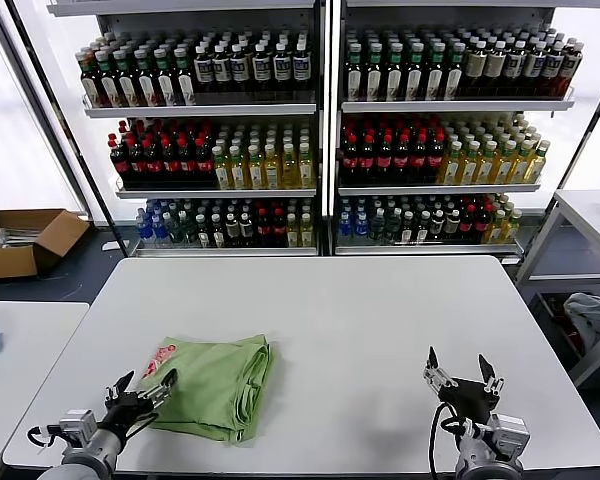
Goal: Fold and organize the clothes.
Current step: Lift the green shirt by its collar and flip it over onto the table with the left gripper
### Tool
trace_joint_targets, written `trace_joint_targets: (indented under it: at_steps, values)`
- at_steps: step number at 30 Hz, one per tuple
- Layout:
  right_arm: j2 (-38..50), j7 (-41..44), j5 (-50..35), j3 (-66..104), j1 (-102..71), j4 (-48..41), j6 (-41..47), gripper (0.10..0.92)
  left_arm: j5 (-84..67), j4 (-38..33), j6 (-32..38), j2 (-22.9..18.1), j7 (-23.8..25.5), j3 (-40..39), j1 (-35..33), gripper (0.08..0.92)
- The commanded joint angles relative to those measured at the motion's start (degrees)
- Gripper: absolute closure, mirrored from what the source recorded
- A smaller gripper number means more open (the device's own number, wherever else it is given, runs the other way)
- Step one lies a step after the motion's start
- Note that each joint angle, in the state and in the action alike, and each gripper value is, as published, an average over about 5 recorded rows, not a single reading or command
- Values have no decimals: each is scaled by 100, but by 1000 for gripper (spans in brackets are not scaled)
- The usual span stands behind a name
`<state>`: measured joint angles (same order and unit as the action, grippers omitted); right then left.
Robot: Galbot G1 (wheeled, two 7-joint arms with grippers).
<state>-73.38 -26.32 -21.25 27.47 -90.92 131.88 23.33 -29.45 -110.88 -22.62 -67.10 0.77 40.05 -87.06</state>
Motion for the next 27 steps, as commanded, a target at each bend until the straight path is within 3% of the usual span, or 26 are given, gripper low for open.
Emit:
trace_joint_targets:
  at_steps: [1,6,9,27]
  values:
    - [0,-3,0,13,-29,25,-5,203,-28,202,8,13,56,-37,56,177]
    - [-2,-4,0,14,-16,15,-6,203,-227,254,5,16,63,-29,48,180]
    - [-8,-5,1,-2,12,-1,-2,203,-314,259,5,19,83,-18,35,226]
    - [-18,-20,-17,-53,184,-187,-2,203,26,230,257,17,378,-38,15,745]
